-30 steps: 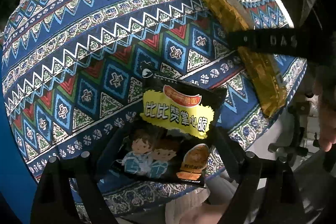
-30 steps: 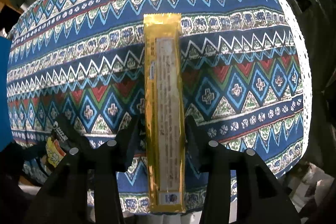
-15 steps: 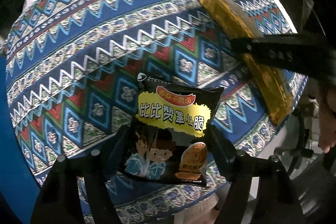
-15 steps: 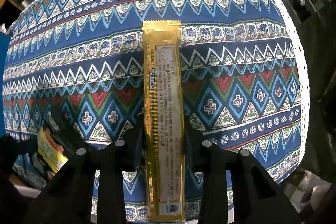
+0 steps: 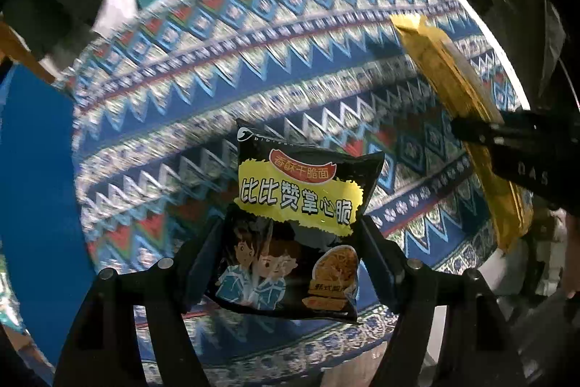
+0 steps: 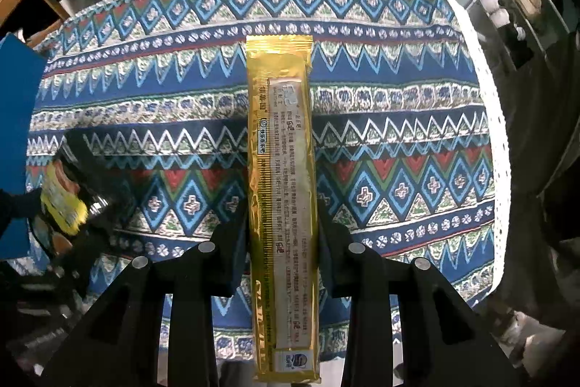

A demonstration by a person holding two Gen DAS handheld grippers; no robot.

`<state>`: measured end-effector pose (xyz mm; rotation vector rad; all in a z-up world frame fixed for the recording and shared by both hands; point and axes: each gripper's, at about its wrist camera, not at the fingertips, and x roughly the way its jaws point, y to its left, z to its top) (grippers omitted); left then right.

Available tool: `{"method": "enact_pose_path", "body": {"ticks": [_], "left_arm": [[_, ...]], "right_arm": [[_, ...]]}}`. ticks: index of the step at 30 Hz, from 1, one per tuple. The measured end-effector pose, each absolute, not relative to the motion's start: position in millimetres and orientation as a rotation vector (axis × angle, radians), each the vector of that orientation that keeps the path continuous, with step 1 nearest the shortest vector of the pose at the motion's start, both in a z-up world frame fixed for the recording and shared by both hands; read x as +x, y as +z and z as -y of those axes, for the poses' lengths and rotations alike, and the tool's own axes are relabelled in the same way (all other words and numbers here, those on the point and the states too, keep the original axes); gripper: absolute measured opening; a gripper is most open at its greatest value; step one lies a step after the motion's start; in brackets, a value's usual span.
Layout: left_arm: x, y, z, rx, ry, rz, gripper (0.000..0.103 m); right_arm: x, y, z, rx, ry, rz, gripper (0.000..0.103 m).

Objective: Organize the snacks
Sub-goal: 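Lift the black bag with the left tool while the right tool carries the yellow bar over the box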

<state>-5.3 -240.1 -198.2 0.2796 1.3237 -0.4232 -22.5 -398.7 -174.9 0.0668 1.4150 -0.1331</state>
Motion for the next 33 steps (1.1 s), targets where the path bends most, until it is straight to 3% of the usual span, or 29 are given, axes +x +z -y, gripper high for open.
{"method": "enact_pose_path", "body": {"ticks": [11, 33], "left_arm": [[22.8, -130.6, 190.9, 0.262, -0.356, -1.21, 0.075], [34.2, -65.1, 95.7, 0.129, -0.25, -1.121, 0.075]], "right_arm": [[6.6, -123.7, 365.0, 0.049, -0.079, -1.338, 0.032], [28.5, -66.6, 274.7, 0.004, 0.165, -1.206, 0.033]]}}
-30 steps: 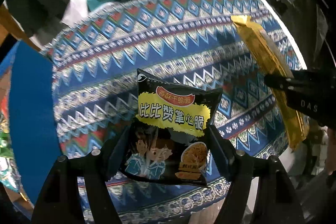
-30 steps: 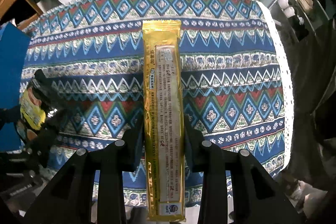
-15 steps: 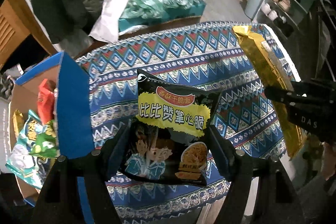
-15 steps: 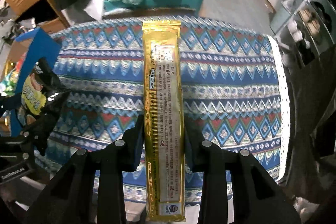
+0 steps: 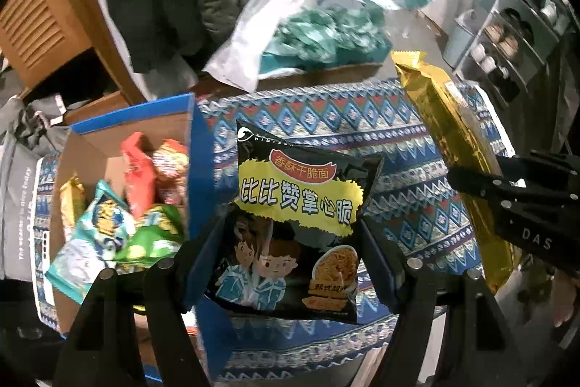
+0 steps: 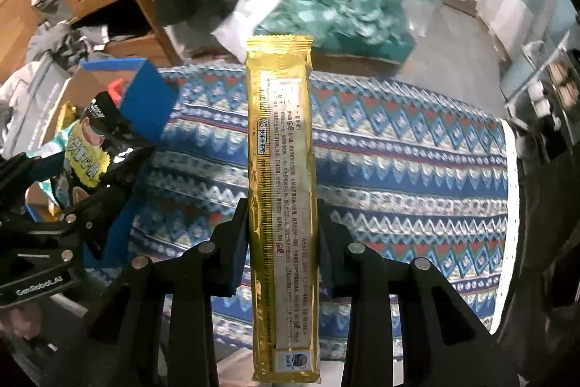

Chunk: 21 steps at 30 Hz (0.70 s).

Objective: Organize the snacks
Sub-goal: 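Lift the black bag with the left tool while the right tool carries the yellow bar over the box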

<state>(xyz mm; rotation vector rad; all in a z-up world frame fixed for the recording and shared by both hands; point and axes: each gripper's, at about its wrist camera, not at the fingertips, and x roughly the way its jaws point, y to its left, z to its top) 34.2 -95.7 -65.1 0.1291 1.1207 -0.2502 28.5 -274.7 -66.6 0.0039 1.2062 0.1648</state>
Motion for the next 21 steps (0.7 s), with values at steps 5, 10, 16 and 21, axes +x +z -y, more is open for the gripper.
{"method": "enact_pose_path", "body": {"ticks": [5, 10, 16, 21], "left_arm": [[36.7, -59.6, 67.4, 0.073, -0.226, -1.123, 0.075], [34.8, -51.3, 41.6, 0.05, -0.203, -1.101, 0.075], [36.3, -45.3, 0.7, 0.001, -0.157, -1.085, 0.075], [40.2, -47.0, -42.2, -0.057, -0.099, -1.084, 0.075]], "right_arm": [[35.7, -56.4, 241.4, -0.026, 0.215, -1.189, 0.033], [44.7, -48.7, 208.6, -0.038, 0.273, -1.178, 0.033], [59.8, -43.9, 163.5, -0.044, 0.339, -1.184, 0.033], [70.2, -40.7, 124.2, -0.043, 0.398, -1.186, 0.033]]}}
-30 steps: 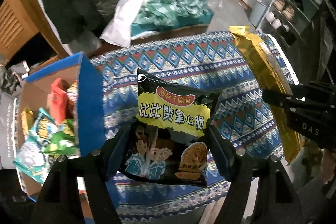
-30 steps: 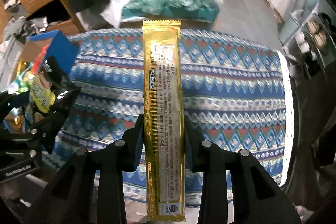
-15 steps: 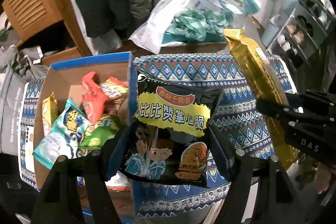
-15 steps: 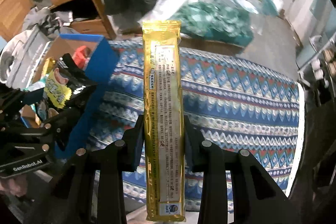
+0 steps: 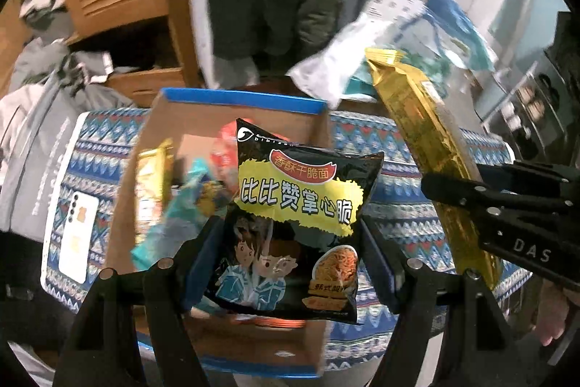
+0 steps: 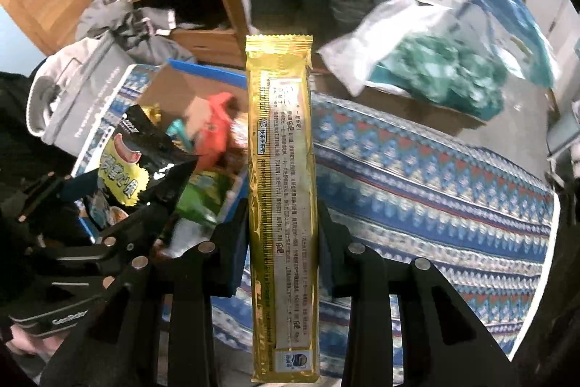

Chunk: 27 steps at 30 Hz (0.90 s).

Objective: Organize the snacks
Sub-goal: 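Lift the black bag with the left tool while the right tool carries the yellow bar over the box, then open both tools over the box to drop the yellow bar and black bag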

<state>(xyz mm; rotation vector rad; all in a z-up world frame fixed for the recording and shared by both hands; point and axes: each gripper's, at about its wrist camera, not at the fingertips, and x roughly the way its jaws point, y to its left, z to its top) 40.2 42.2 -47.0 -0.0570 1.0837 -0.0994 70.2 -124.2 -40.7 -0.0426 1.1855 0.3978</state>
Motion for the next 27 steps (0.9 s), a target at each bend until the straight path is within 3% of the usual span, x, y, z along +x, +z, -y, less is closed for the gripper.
{"method": "enact_pose_path", "body": {"ticks": [11, 24, 25, 27], "left_arm": [[35.6, -65.7, -114.0, -0.133, 0.009, -1.102, 0.075], [26.9, -73.8, -141.9, -0.137, 0.092, -1.113, 0.076], [26.1, -72.9, -143.4, -0.134, 0.096, -1.109, 0.077], [23.7, -71.4, -148.0, -0.142, 0.105, -1.107, 0.082]], "right_arm": [[82.8, -56.4, 53.6, 0.0, 0.478, -1.26, 0.033], [85.4, -76.3, 11.6, -0.032, 0.486, -1.316, 0.034], [84.7, -74.0, 10.3, -0.045, 0.482, -1.306, 0.035], [83.4, -69.1, 9.2, -0.063, 0.475, -1.286, 0.054]]}}
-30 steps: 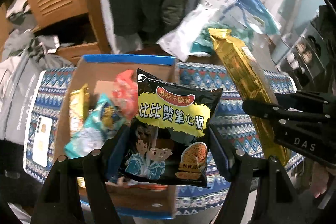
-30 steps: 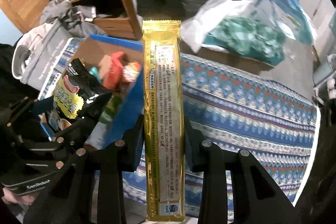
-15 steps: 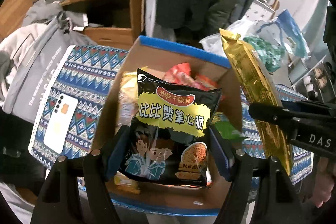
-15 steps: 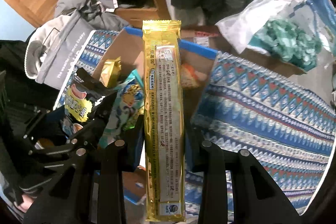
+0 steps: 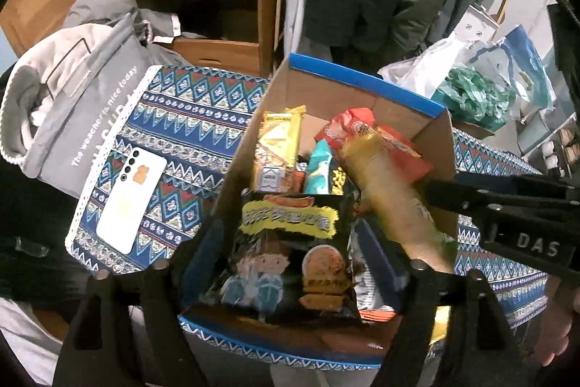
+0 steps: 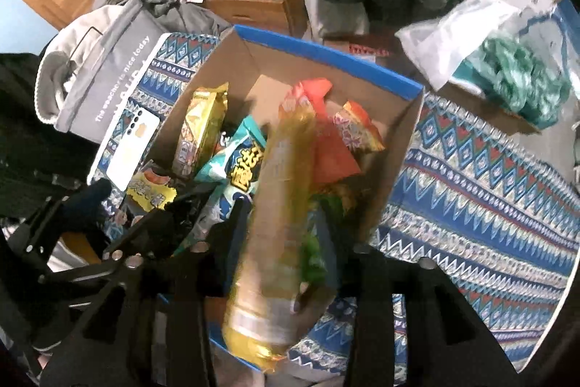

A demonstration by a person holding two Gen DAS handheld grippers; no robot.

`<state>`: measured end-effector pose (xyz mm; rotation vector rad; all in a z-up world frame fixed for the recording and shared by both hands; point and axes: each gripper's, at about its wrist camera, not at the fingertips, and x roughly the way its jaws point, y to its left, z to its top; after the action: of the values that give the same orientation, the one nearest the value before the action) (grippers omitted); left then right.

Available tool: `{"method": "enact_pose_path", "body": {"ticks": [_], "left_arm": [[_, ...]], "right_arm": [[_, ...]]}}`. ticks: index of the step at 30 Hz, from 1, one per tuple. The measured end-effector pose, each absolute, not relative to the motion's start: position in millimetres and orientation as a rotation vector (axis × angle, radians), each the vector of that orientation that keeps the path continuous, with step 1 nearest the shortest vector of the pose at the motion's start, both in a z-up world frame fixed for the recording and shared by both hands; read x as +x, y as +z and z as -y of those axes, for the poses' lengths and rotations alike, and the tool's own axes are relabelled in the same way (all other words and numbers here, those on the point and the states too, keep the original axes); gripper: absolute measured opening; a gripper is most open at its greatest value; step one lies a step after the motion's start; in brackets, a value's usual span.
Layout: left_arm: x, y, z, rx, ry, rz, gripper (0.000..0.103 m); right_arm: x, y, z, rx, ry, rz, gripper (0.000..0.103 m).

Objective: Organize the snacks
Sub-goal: 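Open both tools over the box to drop the yellow bar and black bag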

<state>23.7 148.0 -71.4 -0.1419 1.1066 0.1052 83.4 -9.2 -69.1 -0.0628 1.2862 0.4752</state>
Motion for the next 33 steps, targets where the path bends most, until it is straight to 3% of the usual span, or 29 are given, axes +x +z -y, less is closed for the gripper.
{"method": "enact_pose_path", "body": {"ticks": [9, 15, 33], "left_arm": [[13.7, -57.0, -162.2, -0.203, 0.122, -1.085, 0.082], [3.6, -34.9, -159.9, -0.195, 0.114, -1.028, 0.088], [-25.5, 8.2, -122.6, -0.062, 0.069, -0.883, 0.094]], "right_arm": [[68.4, -45.2, 6.8, -0.15, 0.441, -1.188, 0.063], [55.3, -24.7, 8.3, -0.209, 0.416, -1.101, 0.07], [9.6, 22.7, 54.8, -0.148, 0.396, -0.967, 0.072]]}}
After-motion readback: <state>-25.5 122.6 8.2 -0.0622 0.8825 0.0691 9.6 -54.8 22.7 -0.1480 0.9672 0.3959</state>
